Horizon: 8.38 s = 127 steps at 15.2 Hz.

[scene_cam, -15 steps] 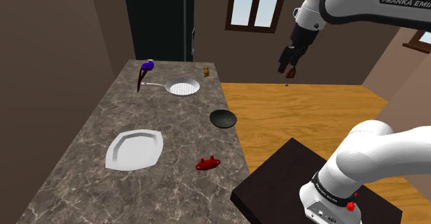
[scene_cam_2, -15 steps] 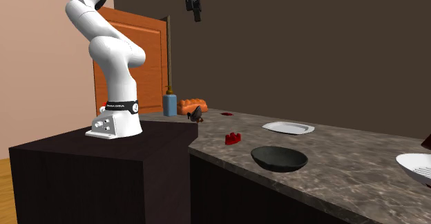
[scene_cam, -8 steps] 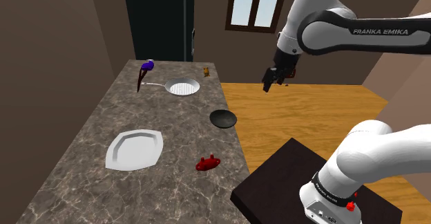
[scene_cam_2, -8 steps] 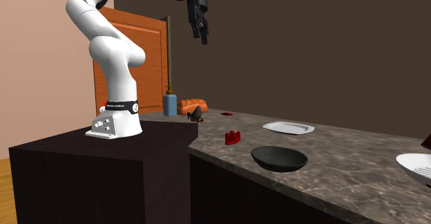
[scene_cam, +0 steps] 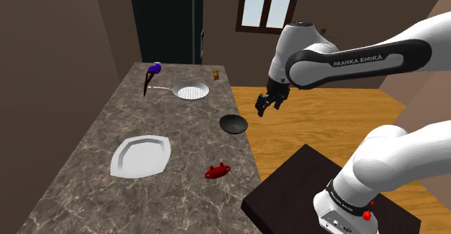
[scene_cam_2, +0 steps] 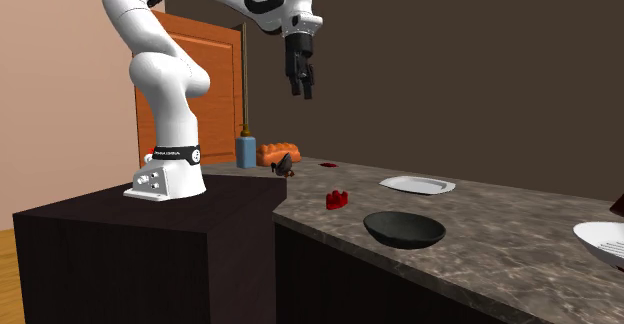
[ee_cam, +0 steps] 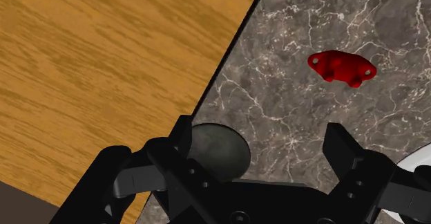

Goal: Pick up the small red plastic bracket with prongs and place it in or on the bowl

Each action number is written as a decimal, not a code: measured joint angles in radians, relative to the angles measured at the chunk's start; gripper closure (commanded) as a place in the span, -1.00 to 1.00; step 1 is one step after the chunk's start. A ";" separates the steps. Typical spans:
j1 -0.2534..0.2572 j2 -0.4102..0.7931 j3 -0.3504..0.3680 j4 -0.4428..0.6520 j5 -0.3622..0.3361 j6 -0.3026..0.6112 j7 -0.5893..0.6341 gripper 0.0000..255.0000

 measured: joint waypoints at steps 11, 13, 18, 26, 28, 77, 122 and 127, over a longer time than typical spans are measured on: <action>0.008 0.372 0.171 -0.030 0.031 0.357 0.280 -1.00; 0.000 0.461 0.201 -0.007 0.007 0.414 0.345 -1.00; -0.011 0.687 0.234 0.054 -0.120 0.549 0.534 -1.00; 0.082 0.962 0.152 0.169 -0.323 0.673 0.780 -1.00; 0.102 0.996 0.131 0.181 -0.348 0.694 0.803 -1.00; -0.069 0.705 0.213 0.193 -0.077 0.416 0.468 1.00; -0.154 1.386 -0.049 1.013 -0.210 0.157 0.382 1.00; -0.154 1.386 -0.049 1.012 -0.210 0.158 0.383 1.00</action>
